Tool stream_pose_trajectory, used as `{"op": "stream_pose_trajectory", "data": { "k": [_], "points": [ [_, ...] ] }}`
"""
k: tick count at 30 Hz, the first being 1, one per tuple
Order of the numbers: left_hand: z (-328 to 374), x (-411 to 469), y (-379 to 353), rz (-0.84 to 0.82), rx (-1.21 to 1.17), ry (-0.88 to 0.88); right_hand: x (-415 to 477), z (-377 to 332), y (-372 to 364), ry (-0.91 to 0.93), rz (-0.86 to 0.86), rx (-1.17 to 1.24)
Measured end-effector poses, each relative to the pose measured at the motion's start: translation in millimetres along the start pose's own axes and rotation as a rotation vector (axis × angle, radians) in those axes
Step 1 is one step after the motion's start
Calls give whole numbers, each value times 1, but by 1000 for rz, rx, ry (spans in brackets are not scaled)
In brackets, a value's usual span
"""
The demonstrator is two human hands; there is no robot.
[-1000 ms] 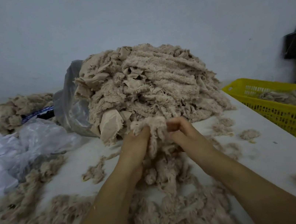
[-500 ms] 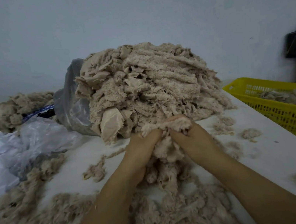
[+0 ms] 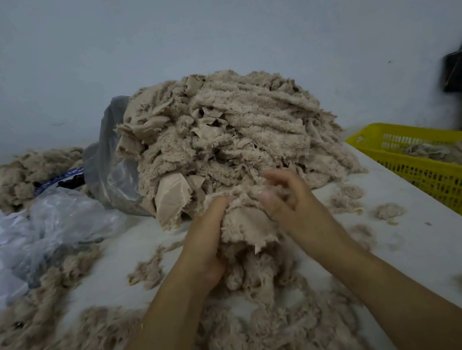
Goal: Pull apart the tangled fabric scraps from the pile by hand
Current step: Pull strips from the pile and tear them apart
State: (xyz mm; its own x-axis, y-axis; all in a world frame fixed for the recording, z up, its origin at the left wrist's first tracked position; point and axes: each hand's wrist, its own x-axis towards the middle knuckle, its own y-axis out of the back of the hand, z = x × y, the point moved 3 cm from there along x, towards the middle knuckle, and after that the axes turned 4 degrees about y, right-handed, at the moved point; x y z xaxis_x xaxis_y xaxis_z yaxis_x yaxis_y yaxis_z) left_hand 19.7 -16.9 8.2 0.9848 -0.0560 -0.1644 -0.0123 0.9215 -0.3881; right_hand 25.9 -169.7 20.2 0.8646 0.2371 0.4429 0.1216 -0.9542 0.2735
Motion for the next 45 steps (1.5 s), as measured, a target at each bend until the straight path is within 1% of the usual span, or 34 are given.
{"op": "stream_pose_trajectory", "data": {
  "k": [2, 4, 8, 10, 13, 14, 15, 16, 18, 19, 20, 22, 23, 24, 26, 27, 28, 30, 31, 32, 33, 34, 35, 36, 37, 38, 40, 41, 43, 45],
  "points": [
    [1, -1, -3, -36, 1, -7, 1, 3, -11, 68, -102, -182],
    [2, -4, -6, -76, -10, -6, 2, 6, -15, 130, -119, -322],
    [3, -8, -9, -166, -26, -3, 4, 13, -1, 22, -16, -344],
    [6, -9, -6, -179, -80, -5, 6, 22, 8, -59, 48, -344],
    [21, -5, 12, -77, -318, -77, 9, 33, 34, -214, 253, -201],
    [25, -2, 20, -36, -379, -115, 10, 35, 42, -252, 271, -232],
    [27, 0, 24, -6, -389, -141, 11, 38, 47, -289, 246, -280],
    [26, 1, 26, 11, -369, -155, 11, 41, 48, -319, 174, -336],
    [22, 3, 21, 11, -318, -155, 11, 45, 41, -317, -23, -473],
    [20, 1, 17, 4, -288, -146, 10, 40, 35, -259, -75, -520],
    [18, 0, 12, -6, -261, -134, 9, 31, 30, -173, -62, -496],
    [14, -1, 3, -43, -191, -106, 6, 9, 21, -23, 62, -261],
    [12, -1, -1, -56, -121, -94, 4, 2, 16, -12, 76, -102],
    [8, 0, -4, -58, -22, -89, 1, -4, 9, -51, 41, 57],
    [-1, 1, -10, -37, 203, -90, -2, -1, -7, -145, -117, 274],
    [-4, 2, -12, -27, 286, -84, -3, 5, -13, -180, -149, 314],
    [-7, 1, -14, -27, 329, -72, -4, 11, -15, -208, -140, 315],
    [-9, 4, -11, -14, 359, -55, -3, 22, -11, -247, -110, 360],
    [-7, 5, -7, -5, 367, -86, 0, 25, -6, -250, -88, 399],
    [-3, 5, -5, -2, 387, -146, 5, 25, 5, -231, -22, 456],
    [-1, 6, -2, 21, 434, -203, 10, 24, 20, -201, 100, 546],
    [-1, 8, 1, 69, 507, -235, 15, 24, 39, -161, 255, 702],
    [-1, 12, 5, 136, 617, -246, 20, 26, 56, -133, 406, 904],
    [-3, 16, 8, 199, 751, -242, 21, 31, 68, -127, 514, 1042],
    [-6, 19, 9, 217, 874, -227, 21, 36, 73, -164, 556, 1059],
    [-10, 22, 10, 192, 978, -201, 19, 40, 71, -255, 543, 934],
    [-20, 27, 9, 120, 1151, -151, 13, 47, 52, -410, 378, 453],
    [-24, 28, 9, 95, 1226, -149, 11, 50, 42, -425, 303, 194],
    [-26, 27, 6, 55, 1308, -180, 10, 50, 27, -341, 152, -241],
    [-24, 25, 4, 38, 1289, -257, 11, 51, 14, -289, 15, -516]
  ]
}}
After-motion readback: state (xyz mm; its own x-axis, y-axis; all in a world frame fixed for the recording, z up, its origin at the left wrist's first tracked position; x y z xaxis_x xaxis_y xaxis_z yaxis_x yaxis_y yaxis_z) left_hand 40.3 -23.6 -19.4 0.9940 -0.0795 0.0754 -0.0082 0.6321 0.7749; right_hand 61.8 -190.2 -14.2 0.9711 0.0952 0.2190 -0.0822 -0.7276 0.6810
